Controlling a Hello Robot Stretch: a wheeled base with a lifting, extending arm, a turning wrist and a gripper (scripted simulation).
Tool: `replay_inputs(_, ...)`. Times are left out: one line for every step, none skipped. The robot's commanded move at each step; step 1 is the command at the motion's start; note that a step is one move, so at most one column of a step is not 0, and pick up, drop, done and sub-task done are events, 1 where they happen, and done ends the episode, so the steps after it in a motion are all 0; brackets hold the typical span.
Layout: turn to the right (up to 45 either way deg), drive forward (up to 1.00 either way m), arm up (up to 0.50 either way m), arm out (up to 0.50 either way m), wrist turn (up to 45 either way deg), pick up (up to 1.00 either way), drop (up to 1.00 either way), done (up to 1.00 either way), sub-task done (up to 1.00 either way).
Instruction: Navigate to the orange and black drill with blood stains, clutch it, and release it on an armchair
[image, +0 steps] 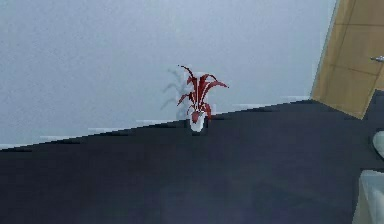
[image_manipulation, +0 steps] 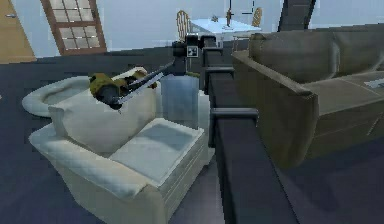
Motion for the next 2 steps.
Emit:
replay_inputs(0.0, 0.0, -0.5, 0.0, 0.0, 0.0, 0.0, 0.0, 0.0)
replay_inputs(0.0, 0.0, 0.0, 0.0, 0.0, 0.0, 1.0, 0.0, 0.0)
